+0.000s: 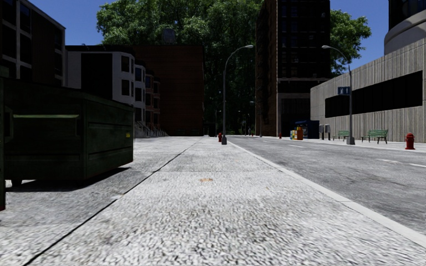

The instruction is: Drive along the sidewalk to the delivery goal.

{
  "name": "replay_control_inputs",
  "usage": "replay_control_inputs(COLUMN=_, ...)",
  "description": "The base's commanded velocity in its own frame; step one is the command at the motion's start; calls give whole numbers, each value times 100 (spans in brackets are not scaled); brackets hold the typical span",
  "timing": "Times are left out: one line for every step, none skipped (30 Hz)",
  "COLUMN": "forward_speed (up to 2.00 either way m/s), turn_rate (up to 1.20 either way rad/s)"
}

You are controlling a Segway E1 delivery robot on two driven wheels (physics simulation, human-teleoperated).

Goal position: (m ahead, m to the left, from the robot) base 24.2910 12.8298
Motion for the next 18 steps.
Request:
replay_control_inputs(forward_speed=200, turn_rate=0)
replay_control_inputs(forward_speed=200, turn_rate=0)
replay_control_inputs(forward_speed=200, turn_rate=0)
replay_control_inputs(forward_speed=200, turn_rate=0)
replay_control_inputs(forward_speed=200, turn_rate=0)
replay_control_inputs(forward_speed=200, turn_rate=0)
replay_control_inputs(forward_speed=200, turn_rate=0)
replay_control_inputs(forward_speed=200, turn_rate=0)
replay_control_inputs(forward_speed=200, turn_rate=0)
replay_control_inputs(forward_speed=200, turn_rate=0)
replay_control_inputs(forward_speed=200, turn_rate=0)
replay_control_inputs(forward_speed=200, turn_rate=0)
replay_control_inputs(forward_speed=200, turn_rate=0)
replay_control_inputs(forward_speed=200, turn_rate=0)
replay_control_inputs(forward_speed=200, turn_rate=0)
replay_control_inputs(forward_speed=200, turn_rate=0)
replay_control_inputs(forward_speed=200, turn_rate=0)
replay_control_inputs(forward_speed=200, turn_rate=0)
